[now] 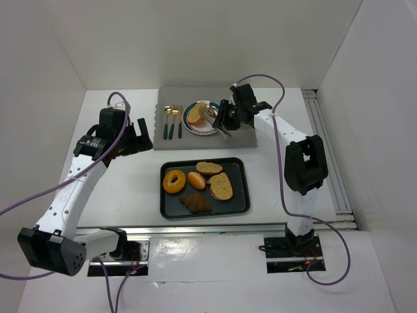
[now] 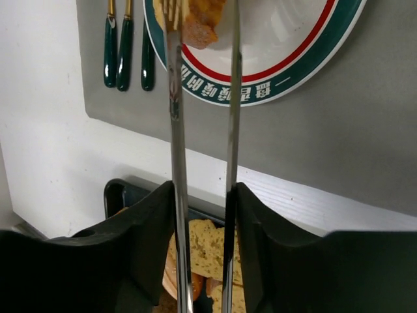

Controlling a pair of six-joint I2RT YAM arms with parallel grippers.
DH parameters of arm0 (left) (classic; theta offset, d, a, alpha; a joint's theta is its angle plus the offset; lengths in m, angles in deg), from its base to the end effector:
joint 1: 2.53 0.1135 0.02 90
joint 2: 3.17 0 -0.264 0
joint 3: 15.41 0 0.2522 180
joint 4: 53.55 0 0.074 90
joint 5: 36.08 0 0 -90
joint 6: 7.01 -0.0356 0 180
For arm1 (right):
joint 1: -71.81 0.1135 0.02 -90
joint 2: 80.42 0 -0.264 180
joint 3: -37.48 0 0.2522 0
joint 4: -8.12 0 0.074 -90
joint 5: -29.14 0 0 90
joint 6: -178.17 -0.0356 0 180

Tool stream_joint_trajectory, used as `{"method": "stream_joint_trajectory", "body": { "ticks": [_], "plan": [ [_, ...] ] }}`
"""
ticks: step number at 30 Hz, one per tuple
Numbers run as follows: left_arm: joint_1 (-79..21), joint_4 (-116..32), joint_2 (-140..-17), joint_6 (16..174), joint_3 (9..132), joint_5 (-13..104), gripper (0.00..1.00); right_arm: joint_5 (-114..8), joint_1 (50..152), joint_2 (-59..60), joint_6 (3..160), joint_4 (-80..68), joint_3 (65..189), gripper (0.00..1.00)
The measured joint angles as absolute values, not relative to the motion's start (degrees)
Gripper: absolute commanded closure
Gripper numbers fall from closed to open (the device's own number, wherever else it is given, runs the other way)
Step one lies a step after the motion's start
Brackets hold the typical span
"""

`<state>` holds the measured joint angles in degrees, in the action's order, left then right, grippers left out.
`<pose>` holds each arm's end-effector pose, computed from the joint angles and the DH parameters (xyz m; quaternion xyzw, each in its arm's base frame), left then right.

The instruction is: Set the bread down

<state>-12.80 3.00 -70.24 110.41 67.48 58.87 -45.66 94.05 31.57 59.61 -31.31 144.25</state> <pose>0.2394 -0.0403 0.3540 -0.1532 0.8953 -0.0974 0.4068 0.4103 0.1779 0.2592 -0.0005 0.9160 0.2741 0.2928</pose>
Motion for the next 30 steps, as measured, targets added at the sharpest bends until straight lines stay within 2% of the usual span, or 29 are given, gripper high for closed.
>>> {"method": "stream_joint_trajectory", "body": {
  "ticks": [3, 8, 14, 22, 26, 30],
  "plan": [
    [-12.8, 3.0, -70.13, 110.41, 67.45, 58.45, 0.0, -45.71, 94.05, 31.55, 59.7, -31.22, 144.25, 0.46],
    [-12.8, 2.96, -69.72, 110.34, 67.34, 57.75, 0.0, -46.52, 94.05, 30.32, 59.74, -31.39, 144.25, 0.46],
    [-12.8, 3.02, -69.54, 110.34, 67.34, 56.77, 0.0, -48.4, 94.16, 19.44, 60.79, -31.83, 139.66, 0.46],
    [-12.8, 3.07, -69.41, 110.21, 67.37, 54.84, 0.0, -49.18, 95.3, -7.03, 63.26, -35.11, 118.16, 0.48],
    [-12.8, 3.09, -69.39, 110.32, 67.37, 53.6, 0.0, -47.22, 96.08, -17.46, 63.17, -39.5, 105.65, 0.48],
    [-12.77, 3.09, -69.39, 110.36, 67.37, 53.58, 0.0, -45.93, 96.43, -25.28, 62.45, -45.34, 98.59, 0.48]
  ]
}}
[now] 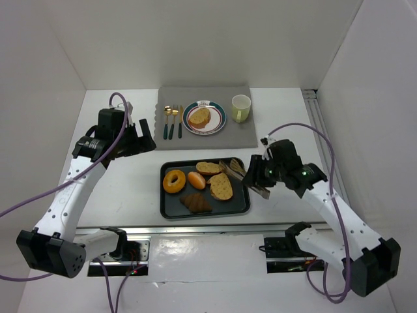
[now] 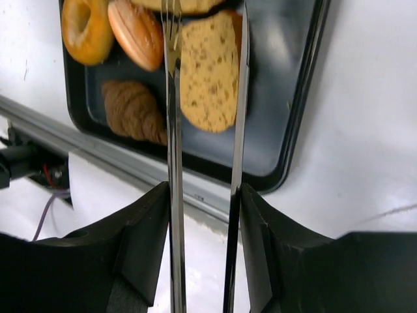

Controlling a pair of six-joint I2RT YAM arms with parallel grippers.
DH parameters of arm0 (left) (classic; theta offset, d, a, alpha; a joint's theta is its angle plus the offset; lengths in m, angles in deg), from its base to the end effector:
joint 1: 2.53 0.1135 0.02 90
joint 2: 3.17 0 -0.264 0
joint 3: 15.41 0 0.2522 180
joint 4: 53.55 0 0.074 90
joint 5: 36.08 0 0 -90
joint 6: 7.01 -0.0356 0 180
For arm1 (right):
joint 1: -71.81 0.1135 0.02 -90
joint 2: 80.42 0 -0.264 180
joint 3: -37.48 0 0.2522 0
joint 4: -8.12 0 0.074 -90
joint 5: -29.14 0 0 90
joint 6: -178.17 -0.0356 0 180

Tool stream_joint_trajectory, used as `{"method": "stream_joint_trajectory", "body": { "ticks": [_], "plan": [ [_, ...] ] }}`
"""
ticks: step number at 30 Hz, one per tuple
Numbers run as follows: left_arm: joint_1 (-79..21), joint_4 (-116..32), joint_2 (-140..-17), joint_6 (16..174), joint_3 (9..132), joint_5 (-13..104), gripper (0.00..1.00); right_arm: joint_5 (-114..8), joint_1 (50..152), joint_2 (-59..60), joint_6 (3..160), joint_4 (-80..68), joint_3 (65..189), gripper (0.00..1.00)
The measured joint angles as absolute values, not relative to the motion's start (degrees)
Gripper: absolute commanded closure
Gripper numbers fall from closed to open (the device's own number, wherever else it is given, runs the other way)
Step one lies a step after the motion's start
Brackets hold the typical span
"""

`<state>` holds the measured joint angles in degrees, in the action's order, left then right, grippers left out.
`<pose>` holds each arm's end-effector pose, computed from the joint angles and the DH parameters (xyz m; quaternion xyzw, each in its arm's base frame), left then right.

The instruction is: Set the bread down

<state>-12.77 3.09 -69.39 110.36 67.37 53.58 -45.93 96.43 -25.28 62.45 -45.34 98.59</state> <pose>0.2353 -0.0427 0.3564 -0.1338 0.8967 -0.1386 0.3986 0.1718 0.0888 0.2764 -0.0382 0.9245 0.2625 0.2738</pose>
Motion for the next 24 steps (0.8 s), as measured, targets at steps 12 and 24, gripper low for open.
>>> {"method": "stream_joint_trajectory", "body": {
  "ticks": [12, 24],
  "plan": [
    [-13.1, 3.04, -69.28, 110.34, 67.37, 54.12, 0.0, -42.65, 96.43, -29.52, 62.02, -51.07, 93.02, 0.4],
    [-13.3, 3.0, -69.28, 110.41, 67.37, 54.08, 0.0, -36.2, 96.94, -27.53, 61.99, -50.17, 90.07, 0.4]
  ]
}}
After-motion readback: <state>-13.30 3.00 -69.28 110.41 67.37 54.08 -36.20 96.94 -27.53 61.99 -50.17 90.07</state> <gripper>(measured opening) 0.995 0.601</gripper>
